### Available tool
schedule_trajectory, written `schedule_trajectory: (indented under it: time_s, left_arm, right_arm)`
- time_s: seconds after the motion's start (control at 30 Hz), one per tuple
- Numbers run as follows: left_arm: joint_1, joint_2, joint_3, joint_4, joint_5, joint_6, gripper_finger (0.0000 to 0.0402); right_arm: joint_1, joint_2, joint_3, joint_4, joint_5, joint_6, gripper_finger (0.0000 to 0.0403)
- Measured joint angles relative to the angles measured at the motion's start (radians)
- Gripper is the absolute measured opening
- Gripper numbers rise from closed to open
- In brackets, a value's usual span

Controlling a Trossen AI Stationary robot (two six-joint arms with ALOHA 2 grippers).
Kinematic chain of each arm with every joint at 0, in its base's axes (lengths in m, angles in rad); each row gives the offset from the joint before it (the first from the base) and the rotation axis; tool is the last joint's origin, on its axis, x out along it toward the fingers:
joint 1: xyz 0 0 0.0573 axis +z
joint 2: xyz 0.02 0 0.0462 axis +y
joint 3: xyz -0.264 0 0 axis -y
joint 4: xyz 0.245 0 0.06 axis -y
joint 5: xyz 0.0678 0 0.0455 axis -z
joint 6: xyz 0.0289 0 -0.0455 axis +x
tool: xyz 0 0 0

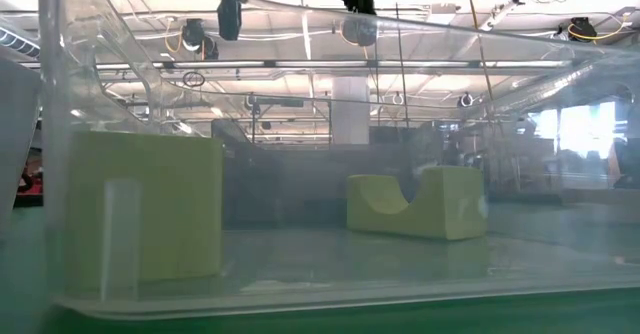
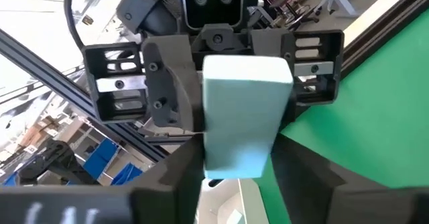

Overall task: Sort & place blocks by color
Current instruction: Put the bottom light blue block into the gray bin

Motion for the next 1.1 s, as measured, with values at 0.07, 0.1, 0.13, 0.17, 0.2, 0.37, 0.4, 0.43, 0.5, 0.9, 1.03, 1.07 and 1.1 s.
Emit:
schedule_trajectory:
  time_s: [0.07,0.1,0.13,0.17,0.2,0.37,0.4,0.43,0.5,0.9,1.03,1.07,1.1]
  left_arm:
    - [-0.004,0.000,0.000,0.000,-0.003,0.000,0.0132]
    - [-0.007,0.000,0.000,0.000,-0.003,0.000,0.0132]
    - [-0.008,0.000,0.000,0.000,-0.003,-0.001,0.0132]
    - [-0.011,0.000,0.000,0.000,-0.003,-0.001,0.0132]
    - [-0.013,0.000,0.000,0.001,-0.003,-0.001,0.0132]
    - [-0.025,0.000,0.000,0.004,-0.003,-0.002,0.0132]
    - [-0.027,0.000,0.000,0.005,-0.003,-0.002,0.0132]
    - [-0.030,0.000,0.000,0.005,-0.003,-0.008,0.0132]
    - [-0.038,0.000,0.000,0.004,-0.002,-0.026,0.0132]
    - [-0.152,-0.001,0.000,-0.137,0.243,-0.311,0.0132]
    - [-0.215,-0.001,0.000,-0.280,0.380,-0.525,0.0132]
    - [-0.239,-0.001,0.000,-0.309,0.401,-0.573,0.0132]
    - [-0.264,-0.001,0.000,-0.331,0.415,-0.615,0.0132]
  right_arm:
    - [0.000,0.000,0.000,-0.013,-0.005,0.006,0.0188]
    - [0.000,0.000,0.000,-0.022,-0.014,0.006,0.0200]
    - [0.000,0.000,0.000,-0.035,-0.035,0.006,0.0210]
    - [0.000,0.000,0.000,-0.046,-0.060,0.006,0.0221]
    - [0.000,0.000,0.000,-0.060,-0.090,0.006,0.0231]
    - [0.012,0.001,0.000,-0.166,-0.240,0.038,0.0264]
    - [0.017,0.001,0.000,-0.185,-0.276,0.058,0.0267]
    - [0.023,0.001,0.000,-0.201,-0.321,0.083,0.0268]
    - [0.038,0.002,0.000,-0.227,-0.402,0.133,0.0269]
    - [0.142,0.002,0.000,-0.238,-0.480,0.152,0.0254]
    - [0.142,0.002,0.000,-0.238,-0.480,0.160,0.0254]
    - [0.142,0.002,0.000,-0.238,-0.480,0.160,0.0254]
    - [0.142,0.002,0.000,-0.238,-0.480,0.160,0.0254]
